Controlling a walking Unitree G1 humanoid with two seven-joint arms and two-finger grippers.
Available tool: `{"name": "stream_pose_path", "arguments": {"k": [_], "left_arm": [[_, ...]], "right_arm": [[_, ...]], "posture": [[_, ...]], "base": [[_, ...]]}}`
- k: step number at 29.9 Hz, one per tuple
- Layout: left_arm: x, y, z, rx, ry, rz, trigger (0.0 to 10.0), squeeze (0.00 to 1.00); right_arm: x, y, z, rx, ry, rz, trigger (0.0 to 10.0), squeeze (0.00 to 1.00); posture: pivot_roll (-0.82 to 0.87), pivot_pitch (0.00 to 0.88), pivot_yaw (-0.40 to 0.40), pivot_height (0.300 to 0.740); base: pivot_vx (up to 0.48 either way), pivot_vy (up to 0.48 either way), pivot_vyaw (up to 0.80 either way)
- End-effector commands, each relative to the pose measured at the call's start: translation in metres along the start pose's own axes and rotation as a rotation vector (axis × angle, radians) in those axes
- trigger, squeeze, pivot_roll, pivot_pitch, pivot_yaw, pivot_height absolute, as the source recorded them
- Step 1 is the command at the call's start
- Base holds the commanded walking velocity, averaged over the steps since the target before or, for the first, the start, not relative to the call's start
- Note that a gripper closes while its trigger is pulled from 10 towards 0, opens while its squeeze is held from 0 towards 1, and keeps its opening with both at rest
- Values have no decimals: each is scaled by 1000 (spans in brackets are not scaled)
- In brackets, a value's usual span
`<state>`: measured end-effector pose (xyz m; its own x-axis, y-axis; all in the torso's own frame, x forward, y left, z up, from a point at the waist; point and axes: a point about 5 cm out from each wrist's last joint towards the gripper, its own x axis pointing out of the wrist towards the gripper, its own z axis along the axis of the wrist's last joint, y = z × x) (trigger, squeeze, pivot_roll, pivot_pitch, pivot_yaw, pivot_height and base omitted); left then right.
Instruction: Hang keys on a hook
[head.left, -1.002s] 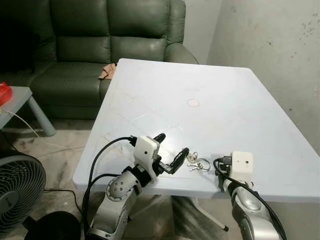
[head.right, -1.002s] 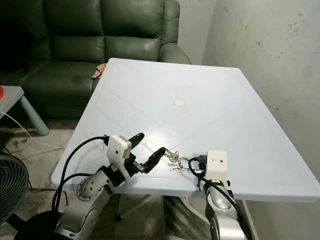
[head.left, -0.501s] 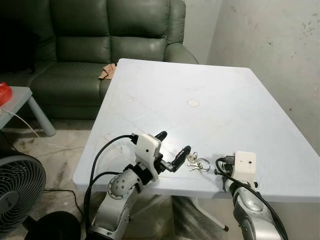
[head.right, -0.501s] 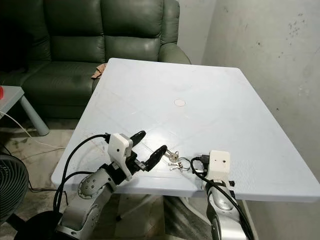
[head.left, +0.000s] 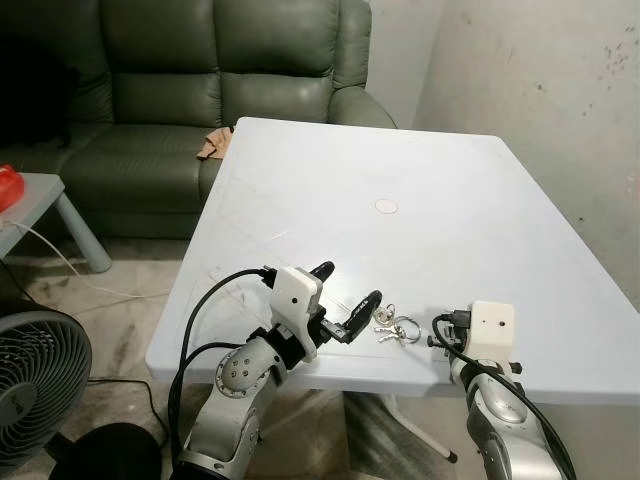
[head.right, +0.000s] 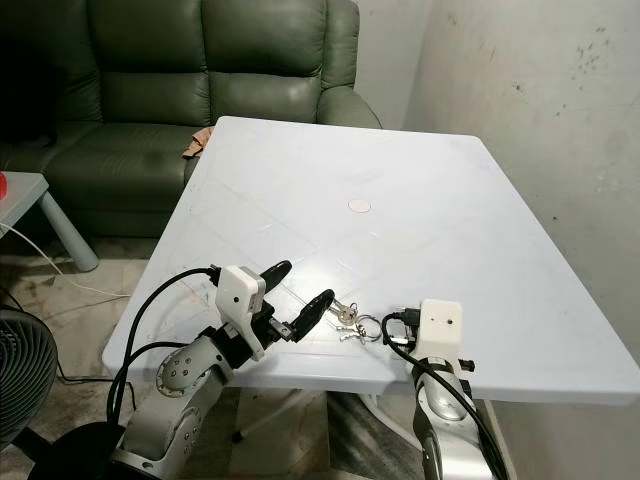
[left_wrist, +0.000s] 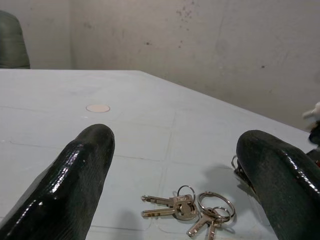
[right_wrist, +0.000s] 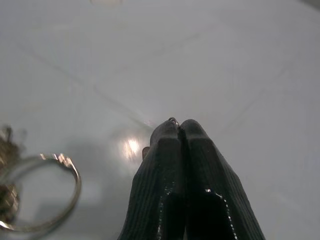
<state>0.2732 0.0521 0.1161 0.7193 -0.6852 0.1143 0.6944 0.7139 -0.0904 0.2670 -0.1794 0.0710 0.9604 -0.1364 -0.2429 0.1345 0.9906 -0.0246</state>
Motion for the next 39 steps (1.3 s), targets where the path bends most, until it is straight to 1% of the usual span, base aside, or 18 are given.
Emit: {"name": "stream_pose_path", "arguments": {"k": [1, 5, 7, 8, 9, 10, 11, 12, 14, 15, 16, 17, 18, 19, 24, 26, 30, 39], "left_arm": [[4, 3, 5, -1, -19, 19, 10000, 0], [6, 12, 12, -16, -47, 62, 10000, 0], [8, 19, 19, -21, -68, 101, 10000, 0], [8, 27, 24, -21, -87, 137, 10000, 0], [8, 32, 28, -21, -100, 160, 10000, 0], [8, 32, 28, -21, -100, 160, 10000, 0], [8, 38, 33, -20, -115, 193, 10000, 0], [6, 53, 42, -12, -147, 257, 10000, 0], [3, 64, 49, 9, -169, 317, 10000, 0], [3, 64, 49, 9, -169, 317, 10000, 0], [1, 72, 54, 29, -177, 352, 10000, 0], [-1, 77, 57, 42, -183, 377, 10000, 0], [-7, 90, 63, 52, -197, 437, 10000, 0], [-10, 96, 65, 61, -206, 468, 10000, 0], [-18, 106, 65, 77, -207, 519, 10000, 0], [-20, 111, 64, 98, -189, 540, 10000, 0], [-20, 116, 65, 97, -179, 560, 10000, 0], [-15, 126, 71, 112, -183, 578, 10000, 0]], "right_arm": [[-1, -1, 17, 38, -96, 5, 0, 0], [-2, -1, 32, 102, -197, 37, 0, 0], [-3, -3, 41, 149, -246, 45, 0, 0], [-5, -2, 49, 156, -309, 71, 0, 0], [-7, -2, 55, 158, -352, 89, 0, 0], [-7, -2, 55, 158, -352, 89, 0, 0], [-8, -3, 59, 159, -371, 89, 0, 0], [-9, -5, 65, 144, -412, 97, 0, 0], [-10, -6, 69, 135, -442, 109, 0, 0], [-10, -6, 69, 135, -442, 109, 0, 0], [-10, -7, 72, 122, -456, 98, 3569, 0], [-10, -9, 74, 114, -465, 90, 3569, 0], [-12, -8, 80, 97, -497, 109, 8196, 0], [-13, -8, 82, 81, -509, 119, 10000, 0], [-13, -7, 81, 56, -514, 128, 10000, 0], [-11, -6, 76, 31, -483, 129, 10000, 0], [-8, -6, 74, -9, -457, 111, 10000, 0], [-3, -8, 77, -2, -455, 103, 10000, 0]], "posture": [[-18, 0, -42, 740], [-19, 0, -43, 740], [-19, 0, -43, 740], [-19, 0, -43, 740], [-19, 0, -43, 740], [-19, 0, -43, 740], [-19, 0, -43, 740], [-19, 0, -43, 740], [-13, 0, -47, 740], [-13, 0, -47, 740], [-13, 0, -47, 740], [-9, 0, -48, 740], [-9, 0, -48, 740], [-6, 0, -49, 740], [-3, 0, -50, 740], [-2, 0, -49, 740], [-3, 0, -48, 740], [-5, 0, -45, 740]], "base": [[0, 0, 0], [0, 0, 0], [0, 0, 0], [0, 0, 0], [0, 0, 0], [0, 0, 0], [0, 0, 0], [0, 0, 0], [0, 0, 0], [0, 0, 0], [0, 0, 0], [0, 0, 0], [0, 0, 0], [0, 0, 0], [0, 0, 0], [0, 0, 0], [0, 0, 0], [0, 0, -728]]}}
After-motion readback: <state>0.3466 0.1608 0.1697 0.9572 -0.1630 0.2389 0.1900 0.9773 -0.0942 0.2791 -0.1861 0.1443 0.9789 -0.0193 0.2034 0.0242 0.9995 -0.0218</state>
